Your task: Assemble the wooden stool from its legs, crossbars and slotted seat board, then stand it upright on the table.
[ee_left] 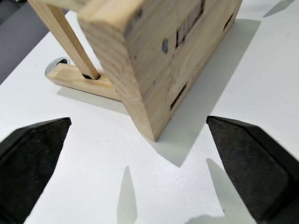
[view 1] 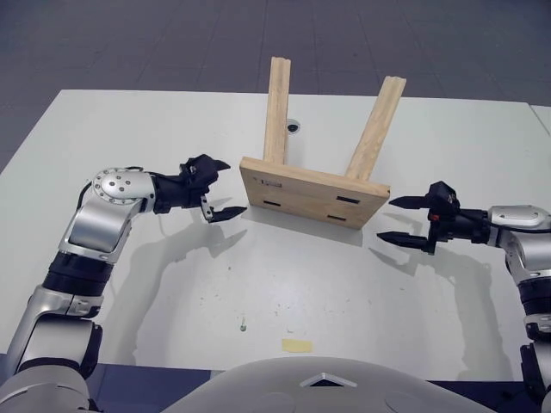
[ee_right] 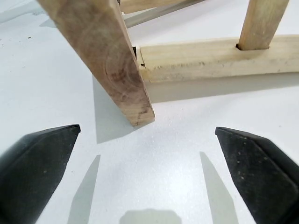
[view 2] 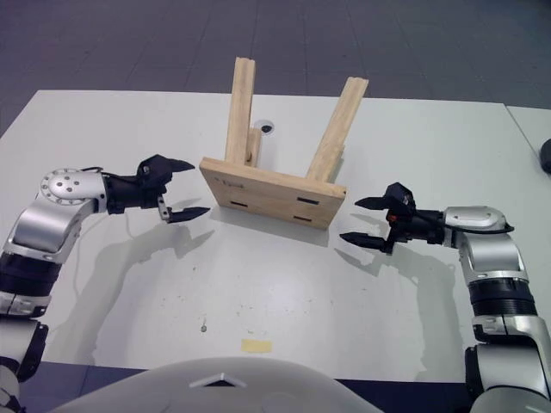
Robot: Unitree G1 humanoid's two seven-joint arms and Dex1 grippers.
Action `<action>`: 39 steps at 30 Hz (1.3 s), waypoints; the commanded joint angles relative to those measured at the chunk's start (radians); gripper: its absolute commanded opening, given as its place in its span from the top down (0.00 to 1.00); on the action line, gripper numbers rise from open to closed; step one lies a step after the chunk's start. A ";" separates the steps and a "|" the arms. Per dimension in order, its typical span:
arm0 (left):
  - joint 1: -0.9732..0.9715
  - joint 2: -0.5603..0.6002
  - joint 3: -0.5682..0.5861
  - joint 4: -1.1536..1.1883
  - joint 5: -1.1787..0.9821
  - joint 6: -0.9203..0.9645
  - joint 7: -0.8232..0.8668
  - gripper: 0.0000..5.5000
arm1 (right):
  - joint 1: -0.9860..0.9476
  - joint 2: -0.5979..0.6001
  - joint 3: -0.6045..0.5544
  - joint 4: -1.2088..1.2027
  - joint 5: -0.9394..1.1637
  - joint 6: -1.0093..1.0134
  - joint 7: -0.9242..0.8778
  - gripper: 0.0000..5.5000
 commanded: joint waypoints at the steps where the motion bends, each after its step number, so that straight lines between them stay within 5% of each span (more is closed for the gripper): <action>1: -0.035 -0.030 -0.026 0.064 0.026 -0.018 -0.042 0.05 | -0.015 0.055 -0.007 -0.054 0.029 0.011 -0.032 0.02; 10: -0.098 -0.164 -0.061 0.142 0.048 -0.028 -0.025 0.32 | 0.008 0.094 0.049 -0.075 0.001 0.006 -0.040 0.23; 18: -0.053 -0.138 -0.075 0.074 0.040 0.019 -0.110 0.56 | 0.012 0.115 0.067 -0.094 0.005 0.038 -0.043 0.46; 22: 0.033 -0.111 -0.018 -0.104 -0.121 0.239 -0.149 0.62 | -0.001 0.101 0.035 -0.132 0.109 0.198 -0.006 0.56; 25: 0.118 -0.101 0.102 -0.326 -0.383 0.526 -0.114 0.64 | -0.038 0.118 -0.094 -0.210 0.365 0.516 -0.036 0.60; 30: 0.129 -0.218 0.367 -0.483 -0.886 0.814 0.218 0.64 | -0.076 0.212 -0.312 -0.330 0.812 0.817 -0.253 0.60; 34: 0.063 -0.306 0.434 -0.475 -1.164 0.732 0.621 0.64 | -0.143 0.282 -0.331 -0.364 1.218 0.705 -0.611 0.60; 38: -0.033 -0.370 0.452 -0.418 -1.253 0.646 0.959 0.65 | -0.253 0.381 -0.314 -0.383 1.291 0.565 -0.923 0.61; 39: -0.057 -0.384 0.457 -0.388 -1.255 0.640 1.033 0.65 | -0.276 0.400 -0.317 -0.373 1.286 0.544 -0.989 0.55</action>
